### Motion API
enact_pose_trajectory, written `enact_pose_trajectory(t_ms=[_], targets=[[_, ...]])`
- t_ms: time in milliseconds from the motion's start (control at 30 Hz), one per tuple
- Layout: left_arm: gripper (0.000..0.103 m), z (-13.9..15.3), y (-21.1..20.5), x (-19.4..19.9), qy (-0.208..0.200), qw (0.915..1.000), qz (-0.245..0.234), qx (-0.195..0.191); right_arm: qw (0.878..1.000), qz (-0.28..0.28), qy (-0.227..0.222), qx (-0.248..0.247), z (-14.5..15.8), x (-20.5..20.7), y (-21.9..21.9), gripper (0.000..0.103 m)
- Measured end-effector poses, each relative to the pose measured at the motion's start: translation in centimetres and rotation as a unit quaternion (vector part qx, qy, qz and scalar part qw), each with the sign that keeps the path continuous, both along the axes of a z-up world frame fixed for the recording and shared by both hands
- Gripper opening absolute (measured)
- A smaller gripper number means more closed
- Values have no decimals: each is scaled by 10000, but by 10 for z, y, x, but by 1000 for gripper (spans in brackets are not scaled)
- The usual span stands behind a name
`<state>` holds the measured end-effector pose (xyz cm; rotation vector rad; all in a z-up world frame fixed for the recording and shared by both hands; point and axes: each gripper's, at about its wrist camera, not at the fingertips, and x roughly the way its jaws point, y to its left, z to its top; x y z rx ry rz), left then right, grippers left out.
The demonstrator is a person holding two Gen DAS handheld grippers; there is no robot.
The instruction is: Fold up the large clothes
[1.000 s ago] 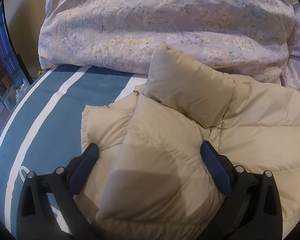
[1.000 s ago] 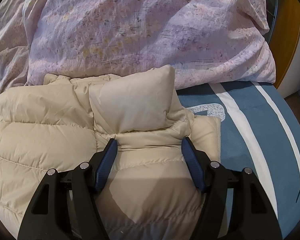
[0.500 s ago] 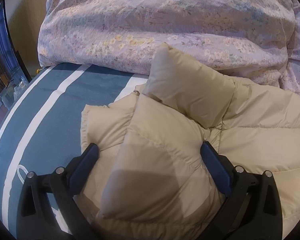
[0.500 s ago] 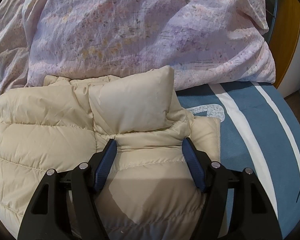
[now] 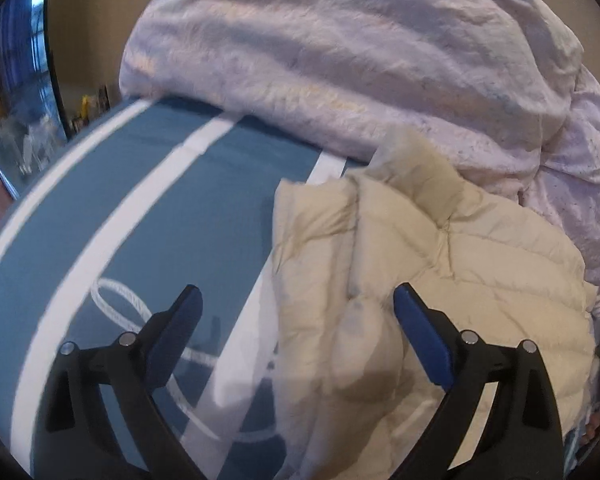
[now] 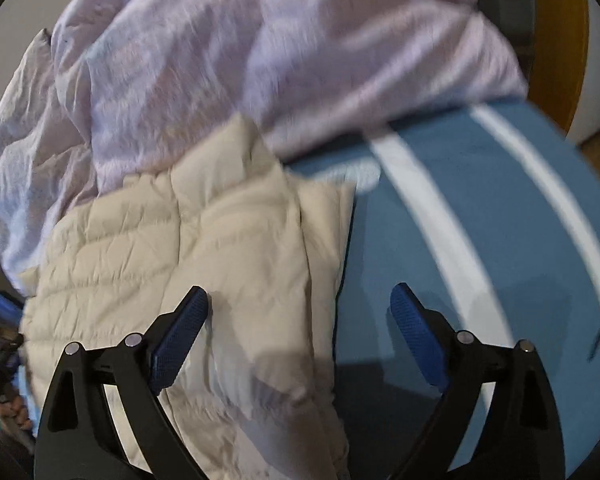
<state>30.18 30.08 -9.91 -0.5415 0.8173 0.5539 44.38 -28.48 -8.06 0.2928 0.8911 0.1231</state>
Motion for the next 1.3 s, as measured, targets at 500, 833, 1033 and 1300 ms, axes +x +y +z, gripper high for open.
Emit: enact_pose_trajectory(t_ms=[500, 833, 1033, 1300], targets=[[85, -20, -2, 4, -273, 9958, -199, -855, 9895, 692, 132, 1262, -28, -1, 11, 74], [18, -11, -14, -5, -746, 9872, -479, -1323, 9678, 559, 230, 2443, -31, -6, 9, 21], [16, 15, -9, -45, -915, 9849, -635, -1325, 9613, 744, 156, 2648, -10, -38, 17, 18], [16, 18, -9, -118, -791, 9857, -785, -1267, 9584, 1016, 249, 2656, -17, -103, 30, 18]])
